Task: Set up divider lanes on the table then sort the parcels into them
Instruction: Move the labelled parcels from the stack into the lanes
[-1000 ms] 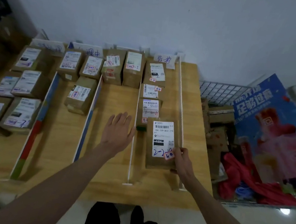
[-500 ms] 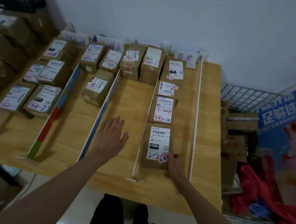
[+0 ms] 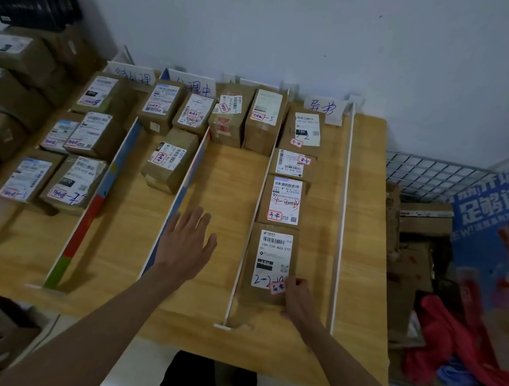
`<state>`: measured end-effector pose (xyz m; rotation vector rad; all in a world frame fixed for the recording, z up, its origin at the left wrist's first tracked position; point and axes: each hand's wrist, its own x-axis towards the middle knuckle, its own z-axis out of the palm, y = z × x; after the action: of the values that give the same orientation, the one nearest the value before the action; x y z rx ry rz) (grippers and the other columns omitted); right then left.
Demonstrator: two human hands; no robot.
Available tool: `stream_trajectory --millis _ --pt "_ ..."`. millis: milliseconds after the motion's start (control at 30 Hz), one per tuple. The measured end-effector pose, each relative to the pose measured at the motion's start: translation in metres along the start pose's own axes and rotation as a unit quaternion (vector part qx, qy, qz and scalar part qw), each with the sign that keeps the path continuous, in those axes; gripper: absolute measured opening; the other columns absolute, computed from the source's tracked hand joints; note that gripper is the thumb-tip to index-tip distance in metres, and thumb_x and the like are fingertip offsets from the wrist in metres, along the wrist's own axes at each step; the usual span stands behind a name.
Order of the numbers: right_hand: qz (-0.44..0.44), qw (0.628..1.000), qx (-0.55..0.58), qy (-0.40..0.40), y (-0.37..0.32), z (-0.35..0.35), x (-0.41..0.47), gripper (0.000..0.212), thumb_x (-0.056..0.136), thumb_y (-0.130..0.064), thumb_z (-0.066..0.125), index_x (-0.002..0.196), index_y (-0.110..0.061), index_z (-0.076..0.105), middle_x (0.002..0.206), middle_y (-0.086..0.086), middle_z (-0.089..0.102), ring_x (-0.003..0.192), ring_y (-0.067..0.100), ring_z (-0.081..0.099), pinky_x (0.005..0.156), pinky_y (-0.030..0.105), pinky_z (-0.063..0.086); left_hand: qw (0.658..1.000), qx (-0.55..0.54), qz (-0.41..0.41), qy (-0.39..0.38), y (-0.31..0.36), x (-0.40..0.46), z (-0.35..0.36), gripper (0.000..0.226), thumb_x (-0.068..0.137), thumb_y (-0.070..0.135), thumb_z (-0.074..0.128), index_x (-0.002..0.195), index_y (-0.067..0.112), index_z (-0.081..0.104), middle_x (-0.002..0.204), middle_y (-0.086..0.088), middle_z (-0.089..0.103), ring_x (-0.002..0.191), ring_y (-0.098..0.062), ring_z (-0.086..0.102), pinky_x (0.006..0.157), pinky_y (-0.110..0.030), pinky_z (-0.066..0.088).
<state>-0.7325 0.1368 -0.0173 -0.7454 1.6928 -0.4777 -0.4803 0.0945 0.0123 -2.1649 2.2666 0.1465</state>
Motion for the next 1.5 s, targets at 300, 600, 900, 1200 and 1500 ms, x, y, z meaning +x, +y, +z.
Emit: stream_trajectory --millis 300,600,900,1200,1500 --pt "-0.017 0.996 -0.083 0.015 0.036 -0.011 0.053 0.069 0.084 -0.068 0.037 0.116 -0.009 0.054 0.113 0.009 0.062 0.097 0.026 0.061 0.086 0.054 0.055 1.000 0.012 0.024 0.010 0.020 0.012 -0.009 0.052 0.101 0.042 0.035 0.140 0.011 0.051 0.144 -0.010 0.051 0.134 -0.025 0.045 0.114 -0.044 0.031" --pt "-0.146 0.955 -0.250 0.068 -0.066 -0.025 0.004 0.057 0.102 -0.047 0.036 0.136 -0.002 0.041 0.129 0.012 0.048 0.117 0.030 0.051 0.084 0.033 0.040 0.999 0.008 0.008 0.047 0.008 0.015 -0.046 0.048 0.100 0.041 0.040 0.138 0.013 0.049 0.142 -0.007 0.051 0.133 -0.023 0.044 0.115 -0.043 0.031" --pt "-0.418 0.782 -0.441 0.137 -0.174 0.063 -0.044 0.040 0.100 -0.034 0.039 0.134 -0.014 0.047 0.133 0.007 0.051 0.124 0.026 0.046 0.105 0.041 0.037 0.988 0.004 -0.081 0.134 -0.096 -0.013 -0.114 0.047 0.100 0.040 0.041 0.138 0.013 0.049 0.143 -0.009 0.050 0.134 -0.025 0.044 0.114 -0.047 0.032" --pt "-0.538 0.692 -0.460 0.140 -0.224 0.237 -0.087 0.044 0.101 -0.032 0.038 0.141 -0.015 0.044 0.147 0.009 0.044 0.140 0.026 0.035 0.119 0.047 0.023 0.971 0.009 -0.192 0.144 -0.261 -0.086 -0.143 0.050 0.101 0.041 0.034 0.142 0.016 0.048 0.146 -0.007 0.049 0.136 -0.024 0.043 0.115 -0.046 0.032" --pt "-0.540 0.701 -0.458 0.086 -0.236 0.407 -0.129 0.052 0.103 -0.034 0.035 0.152 -0.016 0.031 0.159 0.009 0.029 0.148 0.026 0.025 0.122 0.047 0.018 0.965 0.010 -0.230 0.129 -0.419 -0.152 -0.153 0.054 0.102 0.046 0.033 0.145 0.016 0.042 0.154 -0.007 0.040 0.141 -0.024 0.036 0.119 -0.042 0.022"
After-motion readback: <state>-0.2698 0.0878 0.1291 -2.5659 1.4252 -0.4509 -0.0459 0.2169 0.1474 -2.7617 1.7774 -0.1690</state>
